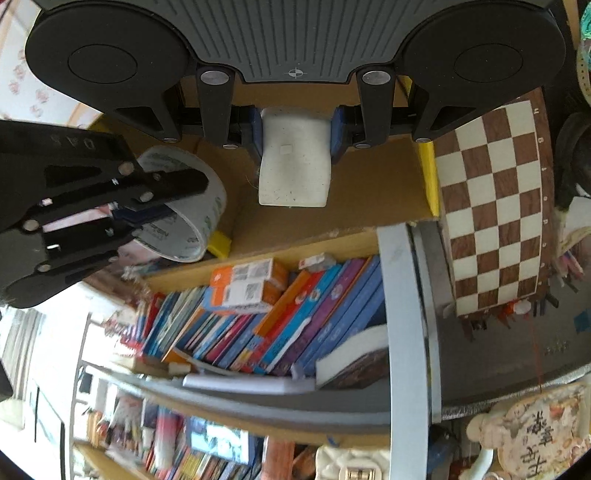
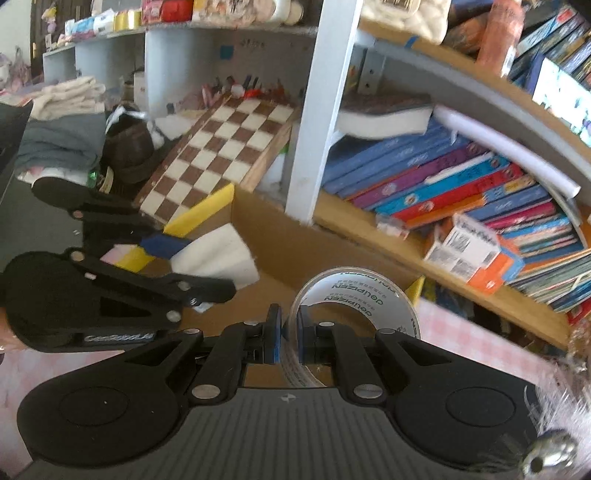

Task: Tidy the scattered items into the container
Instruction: 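Lower and open left tool into the box while right tool releases the tape roll inside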

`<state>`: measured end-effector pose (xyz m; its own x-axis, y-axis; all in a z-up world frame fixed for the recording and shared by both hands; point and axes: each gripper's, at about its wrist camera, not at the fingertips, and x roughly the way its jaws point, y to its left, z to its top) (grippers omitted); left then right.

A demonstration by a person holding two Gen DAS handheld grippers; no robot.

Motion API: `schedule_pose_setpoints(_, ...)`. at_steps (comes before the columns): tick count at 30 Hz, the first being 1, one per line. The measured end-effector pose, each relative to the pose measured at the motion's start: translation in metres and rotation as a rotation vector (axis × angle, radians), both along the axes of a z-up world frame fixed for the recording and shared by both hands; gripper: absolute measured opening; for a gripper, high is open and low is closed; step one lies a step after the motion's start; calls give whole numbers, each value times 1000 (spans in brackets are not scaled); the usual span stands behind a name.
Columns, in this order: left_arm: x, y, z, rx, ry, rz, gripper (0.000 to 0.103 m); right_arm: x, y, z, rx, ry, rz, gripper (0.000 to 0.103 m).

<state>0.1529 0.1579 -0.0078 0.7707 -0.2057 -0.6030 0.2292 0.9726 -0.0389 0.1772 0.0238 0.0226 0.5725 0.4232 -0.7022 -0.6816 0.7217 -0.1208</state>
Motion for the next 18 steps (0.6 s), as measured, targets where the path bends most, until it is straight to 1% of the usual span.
schedule_pose_setpoints(5, 9, -1, -12, 22, 37, -2, 33, 9, 8, -22, -29, 49, 16, 8)
schedule_pose_setpoints(13, 19, -3, -32, 70, 116, -19, 33, 25, 8, -48, -45, 148, 12, 8)
schedule_pose_setpoints(15, 19, -5, -34, 82, 114, -27, 33, 28, 8, -55, -53, 169, 10, 8)
schedule_pose_setpoints(18, 19, -4, -34, 76, 114, -26, 33, 30, 8, -62, -53, 198, 10, 8)
